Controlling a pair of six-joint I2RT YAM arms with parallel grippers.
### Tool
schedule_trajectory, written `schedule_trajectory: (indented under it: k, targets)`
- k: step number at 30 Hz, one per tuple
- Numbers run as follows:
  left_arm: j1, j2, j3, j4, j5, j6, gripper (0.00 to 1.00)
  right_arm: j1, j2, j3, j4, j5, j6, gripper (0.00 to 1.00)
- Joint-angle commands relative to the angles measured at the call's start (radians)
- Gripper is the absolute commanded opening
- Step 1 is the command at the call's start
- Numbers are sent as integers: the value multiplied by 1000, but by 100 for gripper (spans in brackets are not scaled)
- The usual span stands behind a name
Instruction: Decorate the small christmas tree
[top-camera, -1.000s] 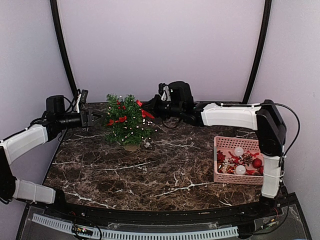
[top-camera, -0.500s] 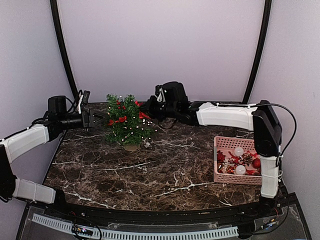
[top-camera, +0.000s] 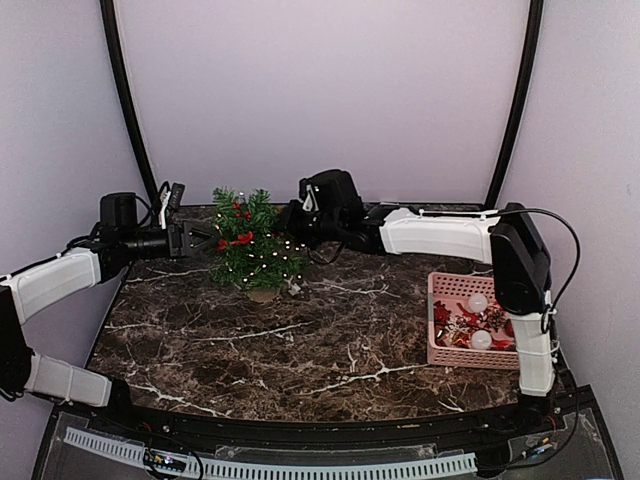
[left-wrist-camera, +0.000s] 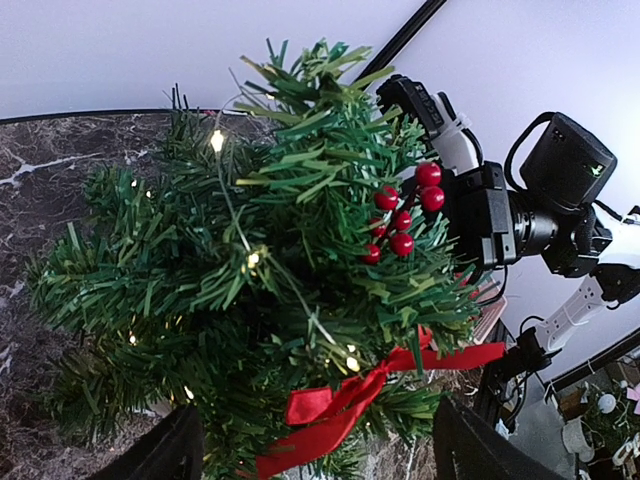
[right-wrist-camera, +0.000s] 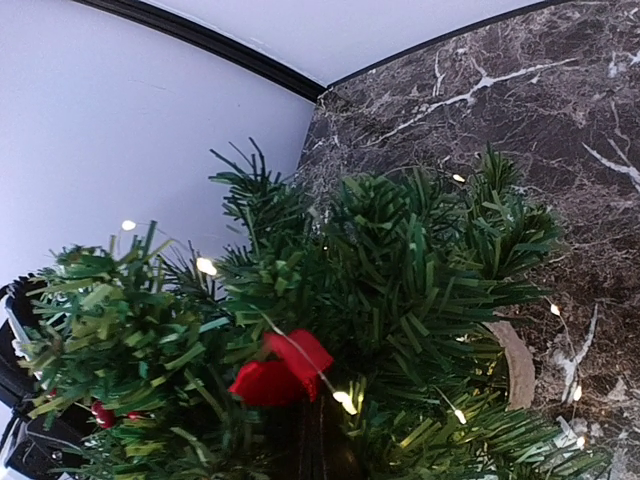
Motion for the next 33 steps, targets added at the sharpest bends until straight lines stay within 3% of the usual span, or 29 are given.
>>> schedule_trajectory:
  k: [1,9,20,27,33]
  targets:
    - [-7,-1,13,17,19,5,81,8,32,28,10,-7,-10,0]
    - [-7,-8,15,7,9,12,81,8,-21,2,7,17,-48,0]
    - [-7,-34,14,-11,-35,31,81,8,-152,-101,10,114,-84,24]
    - [-6,-57,7,-6,-53,36,81,10,-220,-168,-16,208,-86,29]
    - [-4,-127,-21,9,-154,27,81,9,-376,-311,35,339,-133,38]
